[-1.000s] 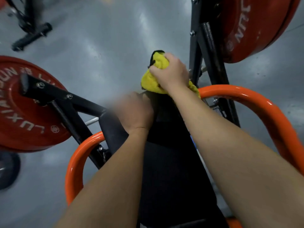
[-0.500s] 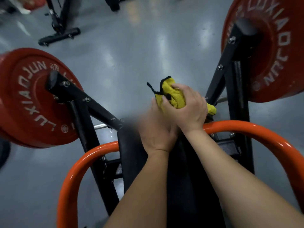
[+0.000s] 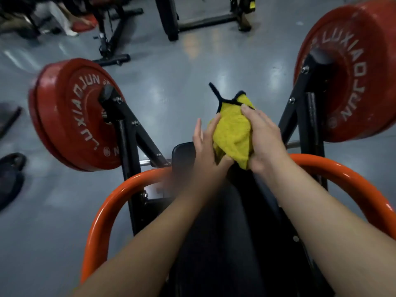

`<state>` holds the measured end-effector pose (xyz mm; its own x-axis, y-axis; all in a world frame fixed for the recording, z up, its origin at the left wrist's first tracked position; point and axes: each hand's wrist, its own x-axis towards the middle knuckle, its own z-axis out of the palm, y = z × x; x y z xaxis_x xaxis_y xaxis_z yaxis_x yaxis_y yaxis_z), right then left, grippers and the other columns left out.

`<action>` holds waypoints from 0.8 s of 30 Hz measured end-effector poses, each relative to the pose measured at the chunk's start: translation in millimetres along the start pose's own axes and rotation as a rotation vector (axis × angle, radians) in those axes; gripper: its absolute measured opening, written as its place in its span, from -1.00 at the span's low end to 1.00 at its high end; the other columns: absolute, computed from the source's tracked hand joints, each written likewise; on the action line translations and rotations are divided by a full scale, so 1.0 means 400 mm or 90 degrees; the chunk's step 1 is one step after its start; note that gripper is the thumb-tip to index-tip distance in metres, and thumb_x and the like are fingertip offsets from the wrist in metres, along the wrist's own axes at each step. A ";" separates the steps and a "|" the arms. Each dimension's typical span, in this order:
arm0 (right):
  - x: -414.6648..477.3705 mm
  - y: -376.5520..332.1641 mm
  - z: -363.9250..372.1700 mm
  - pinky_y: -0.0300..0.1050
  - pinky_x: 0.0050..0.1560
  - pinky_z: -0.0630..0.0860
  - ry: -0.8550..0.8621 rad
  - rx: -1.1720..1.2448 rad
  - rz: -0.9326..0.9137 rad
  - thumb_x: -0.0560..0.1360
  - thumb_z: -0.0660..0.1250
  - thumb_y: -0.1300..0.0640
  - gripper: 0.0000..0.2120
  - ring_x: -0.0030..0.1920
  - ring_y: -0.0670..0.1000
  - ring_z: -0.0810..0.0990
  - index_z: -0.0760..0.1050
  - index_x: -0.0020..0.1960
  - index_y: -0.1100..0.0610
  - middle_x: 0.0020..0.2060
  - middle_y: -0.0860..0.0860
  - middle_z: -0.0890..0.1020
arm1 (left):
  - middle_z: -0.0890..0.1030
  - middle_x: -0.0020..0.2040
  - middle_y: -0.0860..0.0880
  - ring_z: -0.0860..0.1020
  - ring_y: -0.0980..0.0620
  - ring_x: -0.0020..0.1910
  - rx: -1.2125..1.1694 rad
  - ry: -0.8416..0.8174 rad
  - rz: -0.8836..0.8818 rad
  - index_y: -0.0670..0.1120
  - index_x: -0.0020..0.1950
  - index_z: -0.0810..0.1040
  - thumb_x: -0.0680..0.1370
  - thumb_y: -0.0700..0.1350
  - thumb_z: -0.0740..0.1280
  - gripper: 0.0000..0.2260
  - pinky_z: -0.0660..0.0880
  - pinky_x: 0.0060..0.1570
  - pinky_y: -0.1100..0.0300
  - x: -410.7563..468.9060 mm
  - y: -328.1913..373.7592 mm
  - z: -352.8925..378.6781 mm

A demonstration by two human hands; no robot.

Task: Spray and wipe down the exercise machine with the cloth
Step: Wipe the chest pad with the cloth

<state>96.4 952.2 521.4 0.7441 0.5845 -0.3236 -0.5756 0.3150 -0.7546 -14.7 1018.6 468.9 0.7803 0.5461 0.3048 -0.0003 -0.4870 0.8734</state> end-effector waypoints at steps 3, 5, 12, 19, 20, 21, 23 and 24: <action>-0.017 0.044 0.048 0.05 0.16 0.62 0.009 -0.090 0.179 0.67 0.17 -0.19 -0.51 0.12 0.17 0.70 0.61 0.28 0.16 0.12 0.16 0.70 | 0.35 0.48 0.00 0.33 0.05 0.50 -0.059 0.000 -0.087 0.36 0.46 0.27 0.42 0.07 0.28 -0.39 0.30 0.48 0.12 0.005 0.047 -0.060; -0.012 0.067 0.036 0.05 0.27 0.46 0.091 -0.513 0.045 0.71 0.02 -0.20 -0.45 0.28 0.21 0.57 0.59 0.32 0.15 0.25 0.17 0.61 | 0.42 0.33 0.02 0.48 0.04 0.28 0.072 -0.026 -0.137 0.35 0.33 0.37 0.40 0.09 0.36 -0.49 0.44 0.33 0.08 0.002 0.007 -0.094; 0.025 0.181 -0.171 0.29 0.30 0.36 0.326 -0.963 -0.010 0.65 -0.03 -0.31 -0.37 0.35 0.35 0.44 0.19 0.57 0.04 0.45 0.24 0.36 | 0.33 0.47 -0.19 0.30 -0.27 0.39 0.514 0.038 -0.108 0.09 0.27 0.36 0.40 0.04 0.50 -0.49 0.36 0.33 -0.19 -0.048 -0.108 0.006; 0.057 0.222 -0.155 0.19 0.11 0.43 0.535 -0.886 -0.083 0.61 -0.05 -0.29 -0.40 0.15 0.31 0.55 0.46 0.30 0.11 0.17 0.23 0.58 | 0.09 0.68 -0.04 0.10 -0.12 0.66 0.258 -0.050 0.056 -0.09 0.48 0.48 0.46 -0.07 0.39 -0.44 0.42 0.41 -0.20 -0.048 -0.105 -0.001; 0.057 0.220 -0.149 0.17 0.11 0.43 0.543 -0.887 -0.090 0.59 -0.09 -0.31 -0.38 0.14 0.30 0.55 0.46 0.29 0.10 0.16 0.22 0.58 | 0.05 0.69 -0.03 0.09 -0.09 0.66 0.240 -0.094 0.071 -0.06 0.56 0.40 0.46 -0.03 0.44 -0.34 0.40 0.44 -0.15 -0.046 -0.108 -0.021; 0.059 0.220 -0.142 0.16 0.10 0.44 0.546 -0.891 -0.090 0.56 -0.11 -0.31 -0.36 0.13 0.30 0.55 0.47 0.28 0.10 0.14 0.22 0.58 | 0.02 0.68 -0.06 0.09 -0.07 0.66 0.248 -0.127 0.092 -0.04 0.59 0.35 0.45 0.03 0.48 -0.27 0.36 0.48 -0.11 -0.043 -0.119 -0.041; 0.063 0.224 -0.134 0.15 0.07 0.43 0.554 -0.890 -0.080 0.57 -0.08 -0.30 -0.38 0.11 0.30 0.55 0.48 0.27 0.10 0.12 0.21 0.58 | 0.08 0.66 -0.13 0.16 -0.09 0.64 0.312 -0.165 0.125 0.01 0.60 0.31 0.42 0.16 0.53 -0.18 0.38 0.47 -0.06 -0.015 -0.155 -0.079; 0.062 0.225 -0.130 0.15 0.06 0.43 0.553 -0.891 -0.081 0.58 -0.06 -0.29 -0.40 0.10 0.30 0.55 0.49 0.27 0.10 0.11 0.21 0.58 | 0.16 0.63 -0.15 0.23 -0.12 0.61 0.353 -0.176 0.144 0.03 0.60 0.29 0.39 0.21 0.54 -0.15 0.42 0.43 -0.06 0.005 -0.171 -0.093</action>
<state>80.6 956.3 415.8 0.9921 -0.1090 -0.0619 -0.1251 -0.8321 -0.5404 -36.3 1078.4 424.0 0.9308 0.2300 0.2840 0.0815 -0.8882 0.4523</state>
